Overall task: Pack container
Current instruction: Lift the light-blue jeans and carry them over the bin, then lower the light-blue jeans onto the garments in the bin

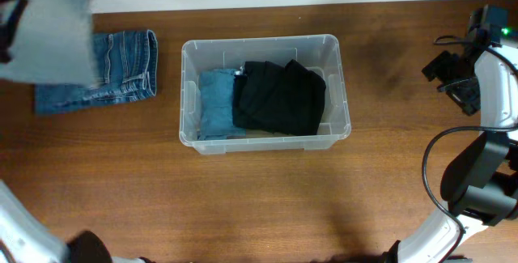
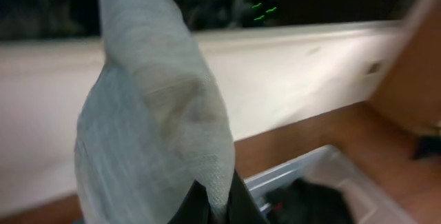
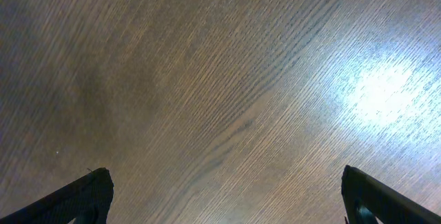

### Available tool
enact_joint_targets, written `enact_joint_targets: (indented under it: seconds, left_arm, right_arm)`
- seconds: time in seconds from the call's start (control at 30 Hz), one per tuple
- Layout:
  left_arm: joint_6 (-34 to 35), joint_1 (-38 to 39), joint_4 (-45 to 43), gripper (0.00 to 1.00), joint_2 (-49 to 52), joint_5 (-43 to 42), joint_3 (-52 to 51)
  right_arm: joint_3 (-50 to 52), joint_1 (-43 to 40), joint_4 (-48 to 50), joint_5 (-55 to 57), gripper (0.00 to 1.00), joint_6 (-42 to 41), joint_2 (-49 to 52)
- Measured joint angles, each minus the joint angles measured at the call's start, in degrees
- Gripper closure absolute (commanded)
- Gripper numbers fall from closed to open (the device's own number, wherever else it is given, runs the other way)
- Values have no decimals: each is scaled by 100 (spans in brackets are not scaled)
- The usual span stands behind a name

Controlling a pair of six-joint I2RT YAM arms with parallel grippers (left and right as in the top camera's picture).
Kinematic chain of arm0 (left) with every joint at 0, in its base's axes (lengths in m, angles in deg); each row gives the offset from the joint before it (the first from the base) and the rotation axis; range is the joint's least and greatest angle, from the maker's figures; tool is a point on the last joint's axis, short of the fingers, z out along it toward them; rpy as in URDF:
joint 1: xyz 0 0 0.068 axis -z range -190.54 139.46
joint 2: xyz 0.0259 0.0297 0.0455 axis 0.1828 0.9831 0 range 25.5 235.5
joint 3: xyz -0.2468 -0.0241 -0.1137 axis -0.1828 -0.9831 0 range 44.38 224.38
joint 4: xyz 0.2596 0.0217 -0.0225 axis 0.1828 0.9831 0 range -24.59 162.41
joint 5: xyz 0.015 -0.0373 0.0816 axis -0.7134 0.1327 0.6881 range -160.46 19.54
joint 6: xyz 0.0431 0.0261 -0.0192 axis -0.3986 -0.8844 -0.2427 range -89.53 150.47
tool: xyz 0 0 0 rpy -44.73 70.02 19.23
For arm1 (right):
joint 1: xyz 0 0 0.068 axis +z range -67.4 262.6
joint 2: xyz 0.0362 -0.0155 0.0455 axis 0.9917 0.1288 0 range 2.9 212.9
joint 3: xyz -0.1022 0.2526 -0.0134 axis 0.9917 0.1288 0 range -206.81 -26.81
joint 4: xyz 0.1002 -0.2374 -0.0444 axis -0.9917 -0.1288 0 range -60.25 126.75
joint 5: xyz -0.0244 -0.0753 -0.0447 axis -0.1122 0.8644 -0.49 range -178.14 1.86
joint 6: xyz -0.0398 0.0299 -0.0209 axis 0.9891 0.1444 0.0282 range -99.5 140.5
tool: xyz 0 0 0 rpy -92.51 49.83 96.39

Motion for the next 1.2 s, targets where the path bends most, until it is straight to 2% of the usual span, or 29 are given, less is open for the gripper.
enact_joint_targets:
  seconds: [0.23,0.5,0.63,0.87,1.2]
  left_arm:
    - [1364,2428,-101,99,-352,1480,28]
    - [2284,4352,-107,99,267,2704,28]
    - [2632,4887,-269,99,837,3281,24]
    - [3158,5431,-654,99,1676,3668,17]
    - [3862,6026,-1108,99,2006,4041,13]
  right_arm:
    - [0,0,2,2,2,-2,0]
    - [0,0,0,0,2,2,0]
    - [0,0,2,0,2,-2,0]
    - [0,0,2,0,2,-2,0]
    - [0,0,0,0,2,0,0]
